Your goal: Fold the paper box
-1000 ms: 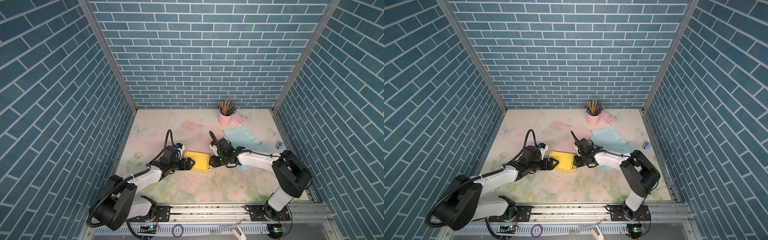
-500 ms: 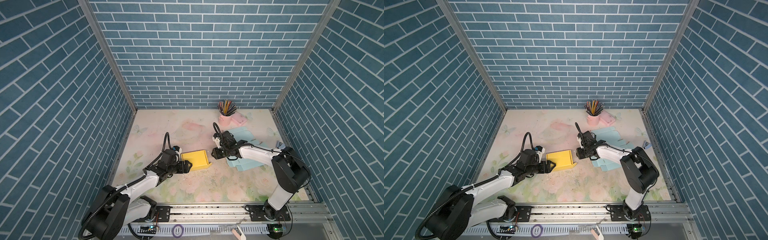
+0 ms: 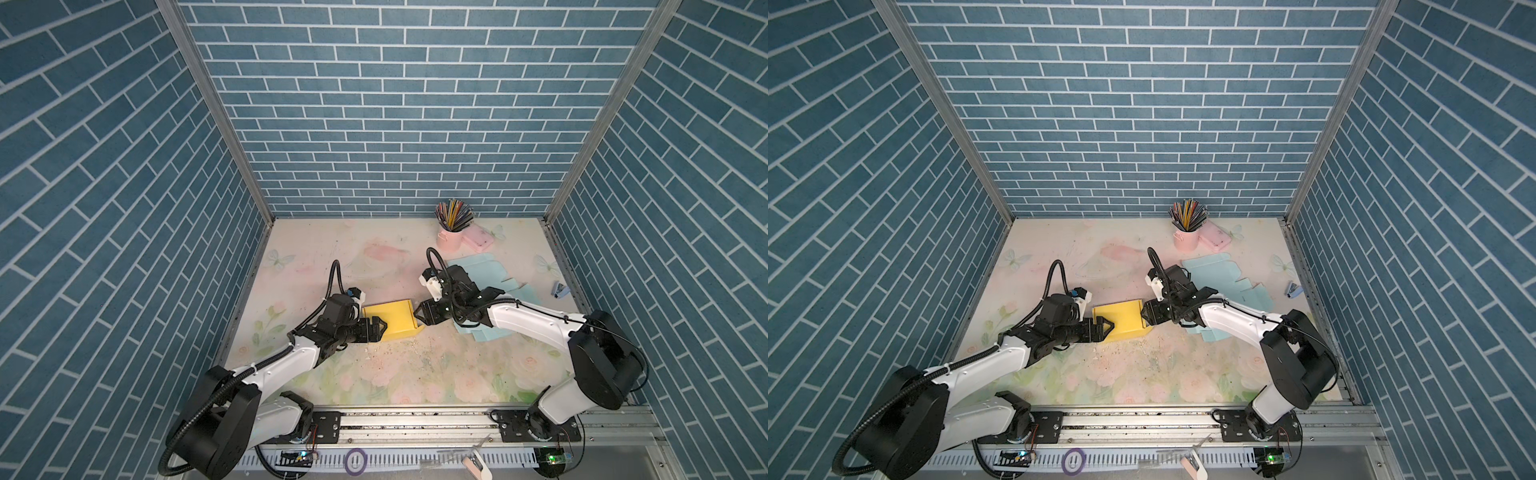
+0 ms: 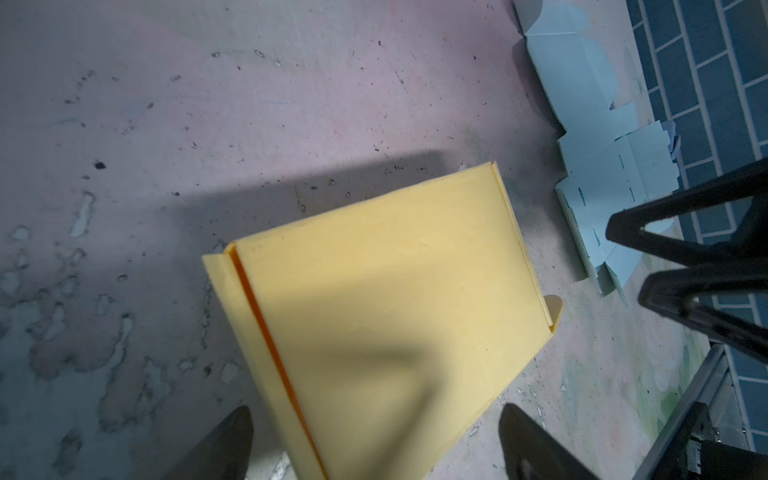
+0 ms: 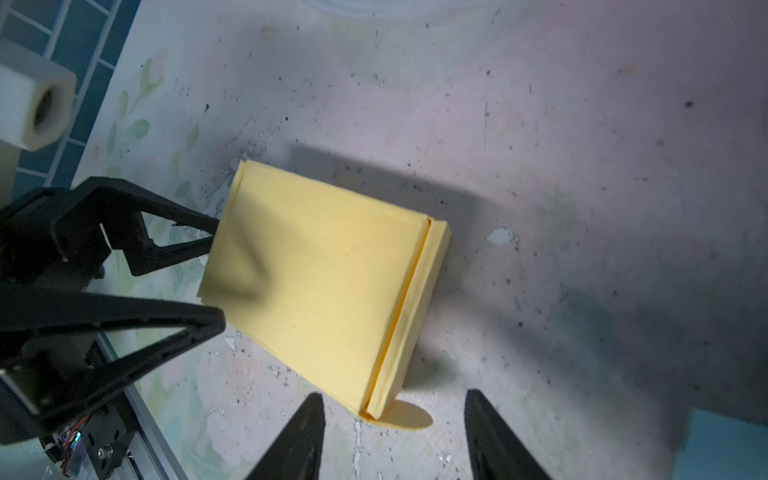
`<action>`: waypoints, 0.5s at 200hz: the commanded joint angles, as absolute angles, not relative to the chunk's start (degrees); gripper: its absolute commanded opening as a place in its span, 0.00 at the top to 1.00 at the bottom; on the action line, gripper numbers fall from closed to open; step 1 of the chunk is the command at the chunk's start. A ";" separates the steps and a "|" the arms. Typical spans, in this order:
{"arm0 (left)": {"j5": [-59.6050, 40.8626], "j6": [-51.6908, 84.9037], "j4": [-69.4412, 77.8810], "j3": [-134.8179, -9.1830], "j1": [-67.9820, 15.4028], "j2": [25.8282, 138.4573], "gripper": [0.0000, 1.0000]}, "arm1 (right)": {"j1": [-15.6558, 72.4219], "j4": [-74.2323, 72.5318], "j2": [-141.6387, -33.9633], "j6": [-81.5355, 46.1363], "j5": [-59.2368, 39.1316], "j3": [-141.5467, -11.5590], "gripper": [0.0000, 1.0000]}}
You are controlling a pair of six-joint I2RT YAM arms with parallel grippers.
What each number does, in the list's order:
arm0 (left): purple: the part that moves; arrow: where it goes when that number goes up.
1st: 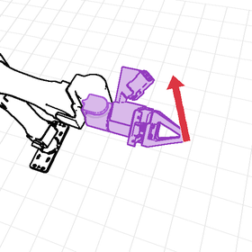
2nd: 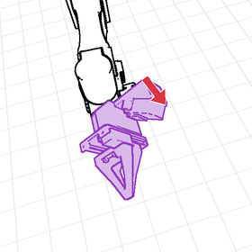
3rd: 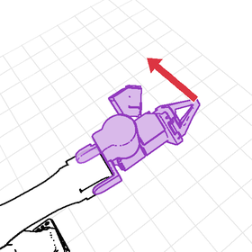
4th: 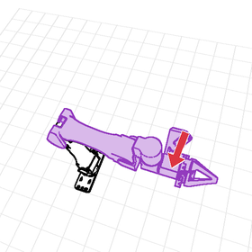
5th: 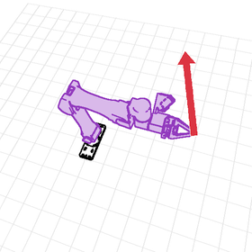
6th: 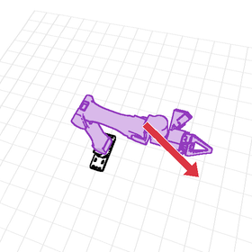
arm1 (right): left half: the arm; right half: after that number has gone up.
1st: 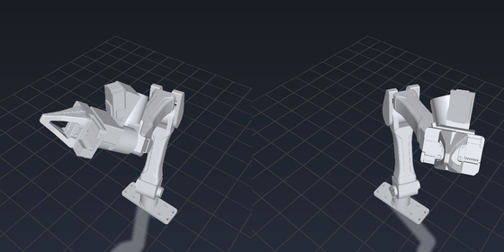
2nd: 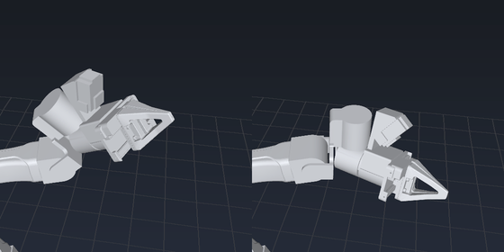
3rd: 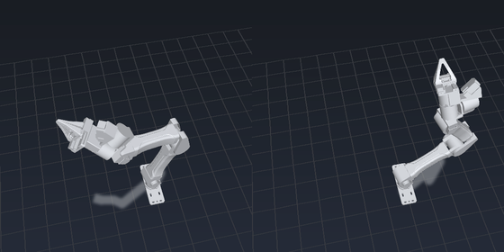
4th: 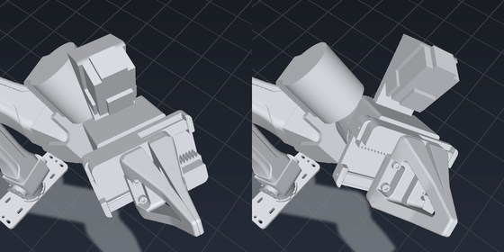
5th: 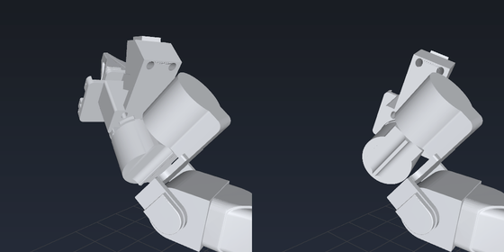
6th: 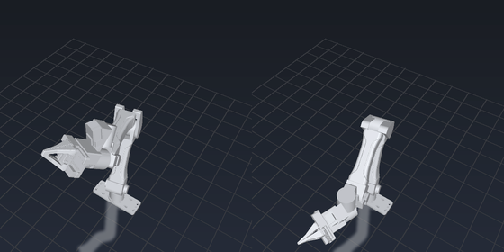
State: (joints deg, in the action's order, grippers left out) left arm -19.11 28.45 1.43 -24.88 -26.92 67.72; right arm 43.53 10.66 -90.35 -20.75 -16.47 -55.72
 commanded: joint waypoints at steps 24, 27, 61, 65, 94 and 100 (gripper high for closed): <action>-18.27 24.34 -4.21 -29.71 -26.21 67.87 0.03 | 43.07 8.83 -91.00 -19.38 -23.95 -52.50 0.30; -18.35 24.33 -4.17 -29.89 -26.22 68.31 0.03 | 43.00 8.38 -90.87 -19.37 -24.18 -51.90 0.29; -19.07 24.28 -2.02 -31.09 -26.12 72.69 0.03 | 43.01 5.17 -92.76 -18.50 -25.50 -48.77 0.24; -19.11 24.26 -1.80 -31.23 -26.10 73.18 0.03 | 43.06 4.83 -93.25 -18.51 -26.04 -48.73 0.24; -19.43 24.58 0.28 -31.97 -25.67 77.00 0.03 | 43.09 1.27 -95.52 -18.24 -29.24 -47.94 0.26; -19.65 24.79 0.84 -31.91 -25.58 77.57 0.03 | 43.07 0.77 -95.75 -18.15 -29.98 -47.75 0.28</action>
